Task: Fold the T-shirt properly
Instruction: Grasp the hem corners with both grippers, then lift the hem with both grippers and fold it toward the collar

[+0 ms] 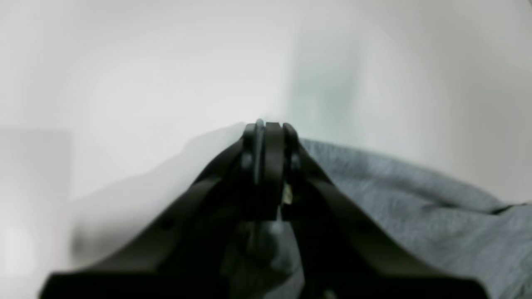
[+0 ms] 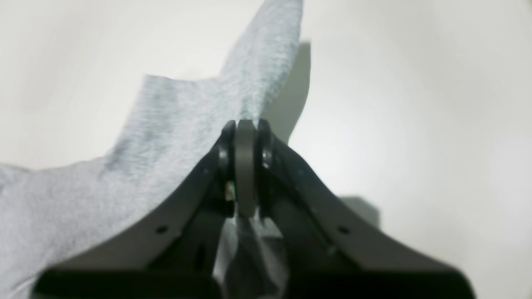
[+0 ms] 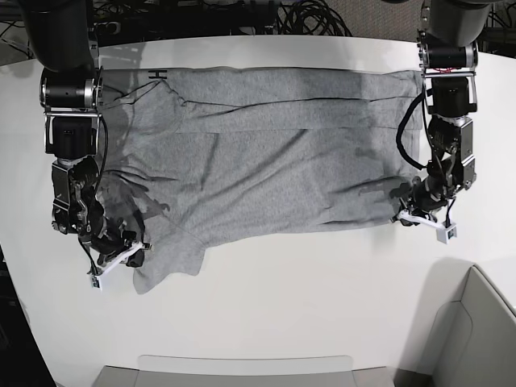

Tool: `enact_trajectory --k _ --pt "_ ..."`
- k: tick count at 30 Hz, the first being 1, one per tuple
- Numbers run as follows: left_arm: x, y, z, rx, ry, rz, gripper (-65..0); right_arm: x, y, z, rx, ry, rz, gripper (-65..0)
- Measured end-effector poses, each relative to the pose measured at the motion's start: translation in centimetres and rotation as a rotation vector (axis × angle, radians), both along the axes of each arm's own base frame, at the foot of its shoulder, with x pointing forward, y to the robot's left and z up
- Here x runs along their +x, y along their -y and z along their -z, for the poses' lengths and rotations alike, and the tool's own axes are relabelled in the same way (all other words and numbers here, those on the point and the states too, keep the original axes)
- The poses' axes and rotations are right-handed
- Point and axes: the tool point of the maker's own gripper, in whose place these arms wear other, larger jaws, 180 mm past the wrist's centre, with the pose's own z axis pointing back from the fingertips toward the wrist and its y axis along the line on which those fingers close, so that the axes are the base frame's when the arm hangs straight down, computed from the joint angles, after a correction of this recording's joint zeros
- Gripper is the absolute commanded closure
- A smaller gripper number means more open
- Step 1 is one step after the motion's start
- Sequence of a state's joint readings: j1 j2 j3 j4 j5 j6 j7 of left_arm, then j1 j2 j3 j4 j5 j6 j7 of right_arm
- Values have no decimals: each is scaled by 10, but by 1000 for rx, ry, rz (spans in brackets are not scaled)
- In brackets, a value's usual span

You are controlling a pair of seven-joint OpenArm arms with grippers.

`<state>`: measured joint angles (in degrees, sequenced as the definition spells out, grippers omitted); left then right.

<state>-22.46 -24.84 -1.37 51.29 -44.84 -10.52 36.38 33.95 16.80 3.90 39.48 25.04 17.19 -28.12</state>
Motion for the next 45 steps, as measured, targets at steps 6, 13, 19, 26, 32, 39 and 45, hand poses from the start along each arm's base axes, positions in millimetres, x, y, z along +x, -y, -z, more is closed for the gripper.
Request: enact_trajectory --k 6,13,19,26,32,39,45 --pt "4 -7 -19 2 65 -19 0 7 -3 -17 -103 50 -46 0" --pt "-6 0 -24 8 45 25 0 0 -13 -31 -127 111 -82 0" --pt "-12 7 -32 26 69 57 0 -22 -21 -31 -174 78 -134 0" --pt "-28 5 -33 33 80 53 0 -44 -34 -36 -211 76 -185 0" --pt "-50 -16 -46 20 35 31 0 -57 4 -52 -225 68 -91 0" --pt "-56 -2 -64 36 39 99 0 -85 -9 -54 -265 44 -137 0" --pt "-87 5 -58 66 -2 137 0 -110 -16 -54 -288 56 -163 0"
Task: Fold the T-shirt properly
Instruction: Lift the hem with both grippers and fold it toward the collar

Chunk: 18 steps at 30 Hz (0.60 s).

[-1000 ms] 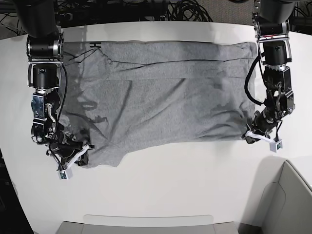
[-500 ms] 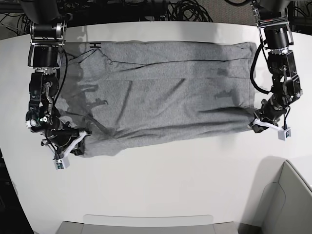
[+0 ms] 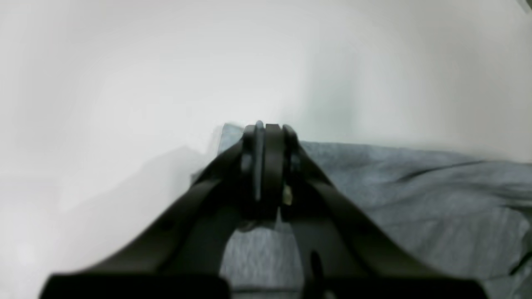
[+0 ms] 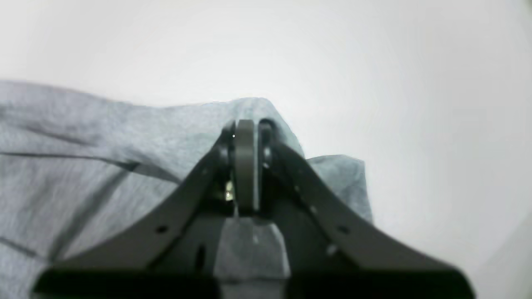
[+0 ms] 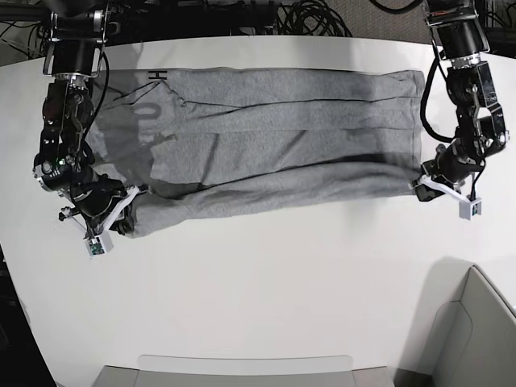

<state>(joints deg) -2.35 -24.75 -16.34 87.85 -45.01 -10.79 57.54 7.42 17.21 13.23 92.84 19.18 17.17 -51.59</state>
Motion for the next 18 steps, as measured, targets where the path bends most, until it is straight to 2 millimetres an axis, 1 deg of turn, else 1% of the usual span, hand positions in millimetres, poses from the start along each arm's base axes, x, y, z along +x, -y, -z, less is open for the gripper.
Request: enact_trajectory --k 1,3,5,6,8,12,16,18 --pt "-3 -3 -3 6 7 -7 0 -3 2 -1 7 3 8 0" --pt "-10 -10 -10 19 17 -22 0 -11 15 -1 8 0 51 0" --pt "-20 -16 -11 31 10 -32 0 -17 30 -6 -10 6 85 0" --pt "-26 -17 -10 34 -8 -31 0 -20 34 -9 -16 16 93 0" --pt "-33 -14 -9 43 -25 -13 0 -26 32 -14 -23 32 86 0" --pt "-41 -9 -14 65 -16 7 0 -45 20 -11 -32 27 56 0" --pt "-59 -6 -6 78 -52 20 0 -65 15 -10 -45 23 40 0" --pt "-67 -5 -3 86 -66 25 0 -74 19 -9 -47 16 55 0"
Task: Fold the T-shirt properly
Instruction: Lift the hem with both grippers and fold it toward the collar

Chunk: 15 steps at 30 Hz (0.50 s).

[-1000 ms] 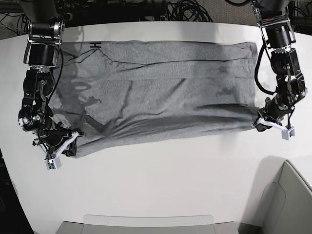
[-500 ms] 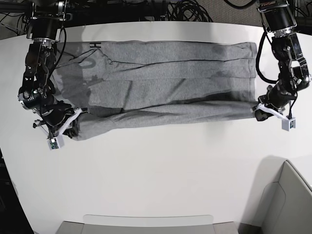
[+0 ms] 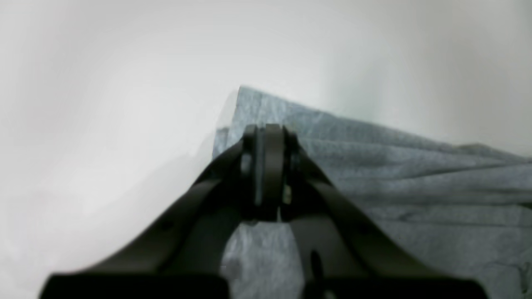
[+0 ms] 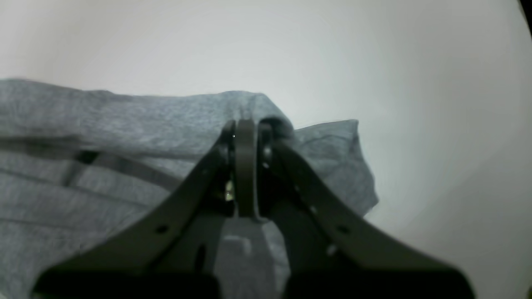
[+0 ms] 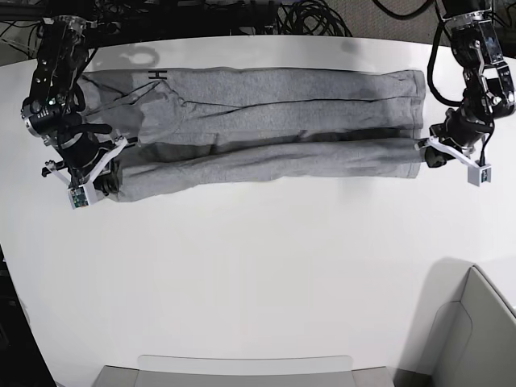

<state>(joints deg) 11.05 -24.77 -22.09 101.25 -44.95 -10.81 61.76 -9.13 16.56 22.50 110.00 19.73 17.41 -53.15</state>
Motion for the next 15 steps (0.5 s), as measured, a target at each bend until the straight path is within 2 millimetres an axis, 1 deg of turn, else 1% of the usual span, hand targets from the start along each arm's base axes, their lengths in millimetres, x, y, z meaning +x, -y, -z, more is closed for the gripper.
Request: enact_trajectory --k 4,6,9,13,15 --pt "-10 5 -2 15 -4 22 0 -11 18 0 -19 -5 50 0" --pt "-17 6 2 17 -21 24 0 -16 19 1 -5 -10 53 0" --pt "-24 5 8 18 -43 23 0 -26 17 0 63 -11 55 0" --pt "-35 6 15 17 -72 25 0 -41 31 2 91 -30 93 0" --pt "-41 5 19 17 -87 24 0 -48 32 3 101 -37 96 0"
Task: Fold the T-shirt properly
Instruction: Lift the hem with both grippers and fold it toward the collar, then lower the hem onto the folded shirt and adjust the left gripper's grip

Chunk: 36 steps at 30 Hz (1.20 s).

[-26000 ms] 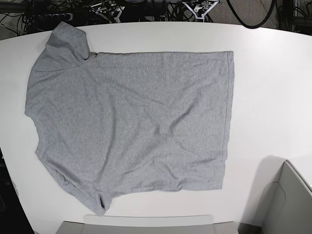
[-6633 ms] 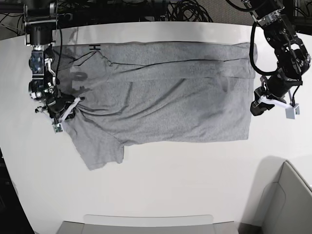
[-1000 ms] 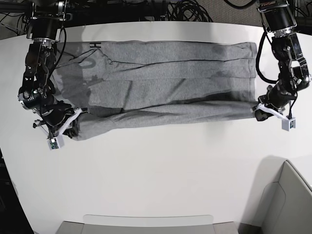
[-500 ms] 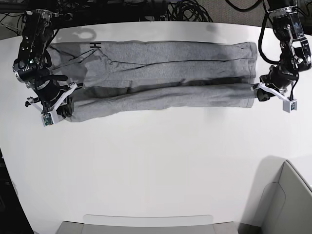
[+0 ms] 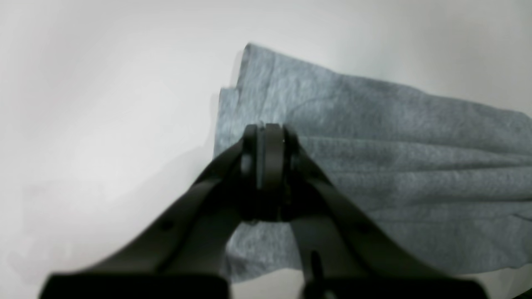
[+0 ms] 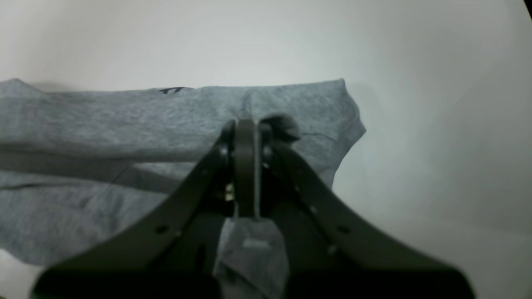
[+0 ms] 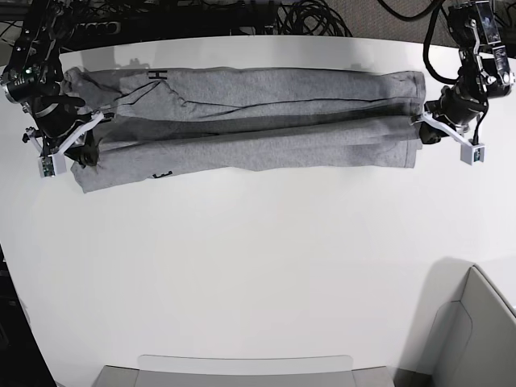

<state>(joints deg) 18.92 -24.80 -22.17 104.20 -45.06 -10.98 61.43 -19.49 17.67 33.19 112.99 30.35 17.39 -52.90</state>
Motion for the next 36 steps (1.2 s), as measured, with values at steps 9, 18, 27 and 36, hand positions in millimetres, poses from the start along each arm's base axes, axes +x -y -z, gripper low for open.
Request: enact_trajectory --k 9,18,27,36 --pt "-12 0 8 0 -33 -1 0 -19 -5 9 7 -44 -15 0" --pt "-16 12 15 -40 -38 -20 0 -35 -3 27 -7 -111 -10 0" --pt "-19 13 18 -51 -44 -30 -102 -41 -10 47 -58 -175 -43 -54" --pt "-27 -7 14 -13 -10 -83 -158 -40 -18 50 -52 -181 -69 -224"
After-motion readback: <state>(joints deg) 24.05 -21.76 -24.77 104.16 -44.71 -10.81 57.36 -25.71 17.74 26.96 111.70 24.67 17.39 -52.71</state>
